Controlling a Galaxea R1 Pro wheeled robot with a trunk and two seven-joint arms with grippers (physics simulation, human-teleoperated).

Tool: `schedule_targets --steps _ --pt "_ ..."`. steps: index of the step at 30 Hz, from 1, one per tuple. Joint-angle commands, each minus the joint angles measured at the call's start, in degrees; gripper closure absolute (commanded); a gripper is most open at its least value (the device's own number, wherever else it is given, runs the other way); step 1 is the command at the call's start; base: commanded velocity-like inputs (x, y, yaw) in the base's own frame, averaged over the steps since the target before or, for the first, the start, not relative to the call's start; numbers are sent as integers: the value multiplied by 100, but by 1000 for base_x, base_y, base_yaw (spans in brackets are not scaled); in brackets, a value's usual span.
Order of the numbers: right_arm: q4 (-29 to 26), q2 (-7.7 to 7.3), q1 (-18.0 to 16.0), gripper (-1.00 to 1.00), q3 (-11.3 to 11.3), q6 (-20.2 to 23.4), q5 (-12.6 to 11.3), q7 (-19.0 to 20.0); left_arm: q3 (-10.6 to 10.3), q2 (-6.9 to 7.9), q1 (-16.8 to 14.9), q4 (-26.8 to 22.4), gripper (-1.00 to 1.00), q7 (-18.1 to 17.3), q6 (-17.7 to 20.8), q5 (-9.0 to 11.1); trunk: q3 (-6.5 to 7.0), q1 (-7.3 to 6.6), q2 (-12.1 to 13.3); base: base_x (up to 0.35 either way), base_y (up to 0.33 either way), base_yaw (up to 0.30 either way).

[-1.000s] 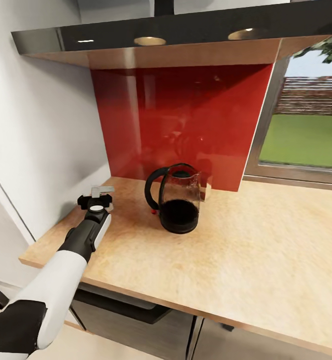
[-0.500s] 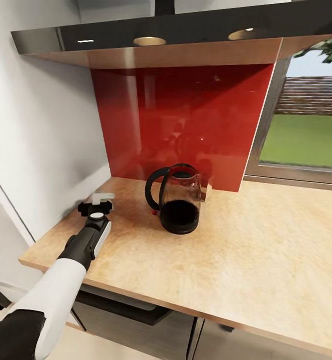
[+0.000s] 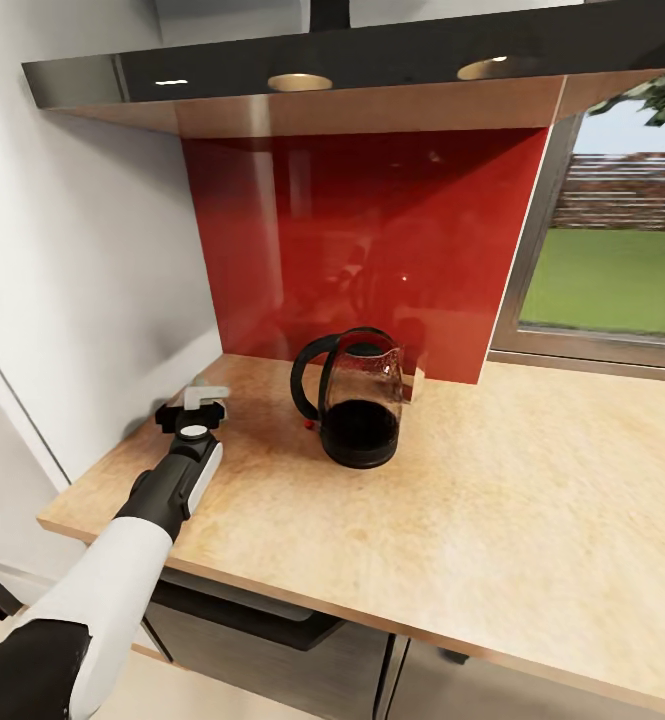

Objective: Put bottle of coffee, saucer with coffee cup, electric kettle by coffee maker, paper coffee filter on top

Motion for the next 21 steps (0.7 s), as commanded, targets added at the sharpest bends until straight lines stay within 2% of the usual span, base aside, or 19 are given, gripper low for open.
schedule_targets --steps 1,5,6,21 --pt "3 0 -3 -100 0 -16 3 -1 -17 3 -3 -6 -100 29 46 -14 -5 0 -3 0 0 0" --pt "4 0 -3 -100 5 -16 3 -5 -23 4 -3 -4 -100 31 49 -16 -5 0 -3 0 0 0" --pt "4 0 -3 -100 6 -16 3 -4 -23 4 -3 -4 100 31 49 -16 -5 0 -3 0 0 0" --pt "4 0 -3 -100 4 -16 3 -10 -26 3 -3 -15 100 40 40 -15 -5 0 -3 0 0 0"
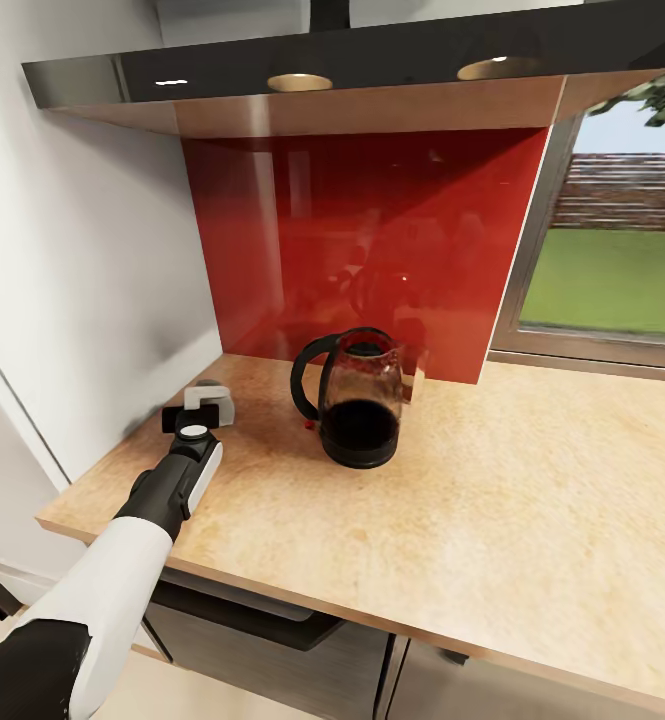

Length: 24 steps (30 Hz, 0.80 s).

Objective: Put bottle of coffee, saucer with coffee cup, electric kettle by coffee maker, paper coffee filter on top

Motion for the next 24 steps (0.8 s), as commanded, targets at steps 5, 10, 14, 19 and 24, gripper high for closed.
schedule_targets --steps 5,10,14,19,24 --pt "3 0 -3 -100 3 -16 3 -2 -17 3 -3 -6 100 24 58 -18 -6 0 -3 0 0 0" --pt "3 0 -3 -100 0 -16 3 -2 -17 3 -3 -6 100 24 58 -15 -6 0 -3 0 0 0" --pt "3 0 -3 -100 -1 -13 5 -2 -11 -8 -3 -19 100 24 58 -8 -6 0 -3 0 0 0" --pt "3 0 -3 -100 2 -9 10 -2 -15 -7 -3 -54 100 17 65 -7 -6 0 -3 0 0 0" --pt "-2 0 -3 -100 -4 -7 7 -2 -21 -13 -14 -158 100 15 88 -6 -6 0 -3 0 0 0"
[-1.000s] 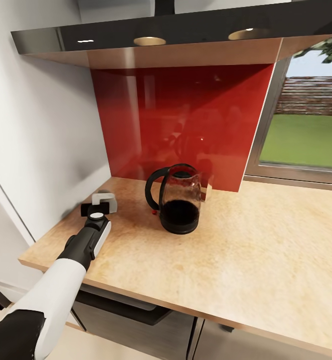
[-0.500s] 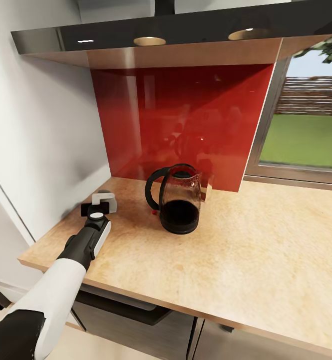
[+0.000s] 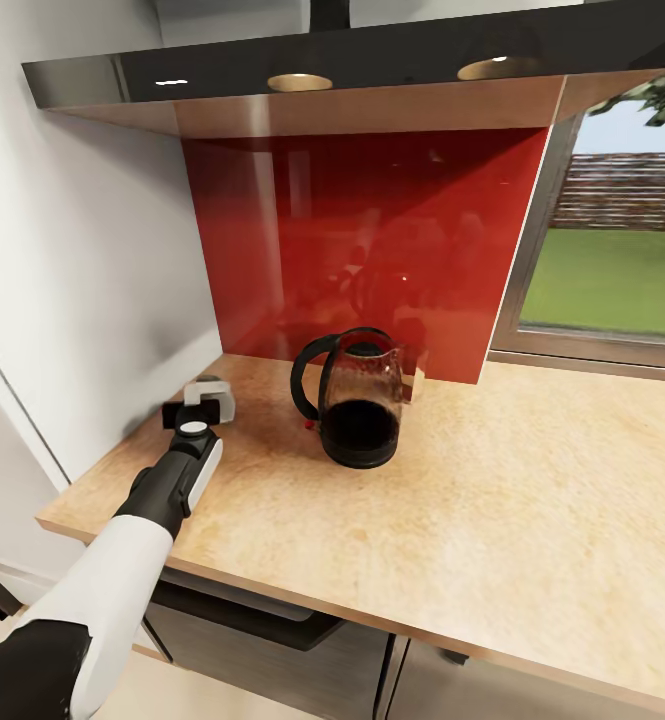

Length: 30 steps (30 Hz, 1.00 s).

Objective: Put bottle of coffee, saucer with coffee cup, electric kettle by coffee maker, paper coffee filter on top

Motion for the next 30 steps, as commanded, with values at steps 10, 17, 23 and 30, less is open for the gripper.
schedule_targets --steps 10,17,23,30 --pt "-28 9 -3 -100 -2 -28 -8 21 -23 -27 -109 -170 100 -49 129 -6 -5 0 -3 0 0 0" --pt "-225 9 -3 -100 -14 -40 -22 37 -21 23 -27 -1567 100 -164 1211 284 -5 0 -3 0 0 0" --pt "-270 6 -3 -100 -35 -42 -35 34 -18 287 9 -2299 100 -240 1417 344 -5 0 -3 0 0 0" --pt "-297 1 -3 -100 -45 -41 -36 28 -24 405 123 -2383 100 -259 1429 542 -5 0 -3 -184 0 0"
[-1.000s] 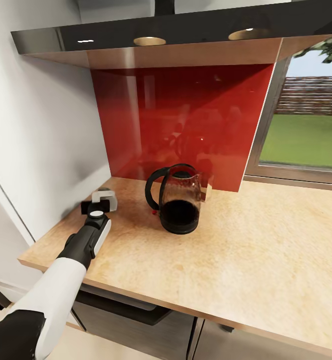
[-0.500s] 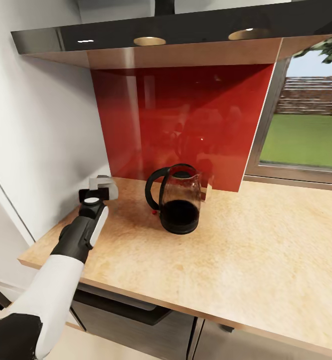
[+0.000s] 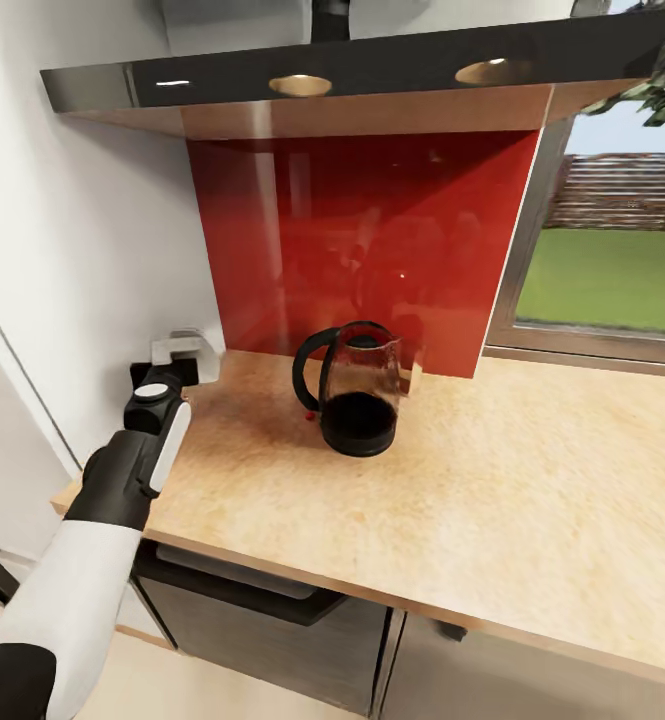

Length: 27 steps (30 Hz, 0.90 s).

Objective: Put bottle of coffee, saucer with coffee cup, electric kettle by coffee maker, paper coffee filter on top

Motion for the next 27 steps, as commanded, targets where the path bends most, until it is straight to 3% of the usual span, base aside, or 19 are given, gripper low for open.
schedule_targets --steps 1,6,9,17,27 --pt "1 1 -3 -100 -4 -18 0 0 -21 10 19 -8 100 40 29 36 -5 -4 -3 -307 0 0" --pt "-17 0 -3 -100 -4 -18 0 -1 -8 46 105 -16 100 -371 23 41 -5 -4 -3 -327 0 -24" --pt "-23 0 -3 -100 -4 -18 0 4 -4 141 119 -17 100 -541 21 38 -4 -4 -3 -335 0 -174" --pt "-25 0 -3 -100 -4 -18 0 -2 83 303 127 -14 100 -607 28 51 4 -4 -3 -336 0 -113" --pt "-27 0 -3 -100 -4 -18 0 -3 177 325 127 -20 100 -615 29 59 4 -4 -3 -336 0 -4"
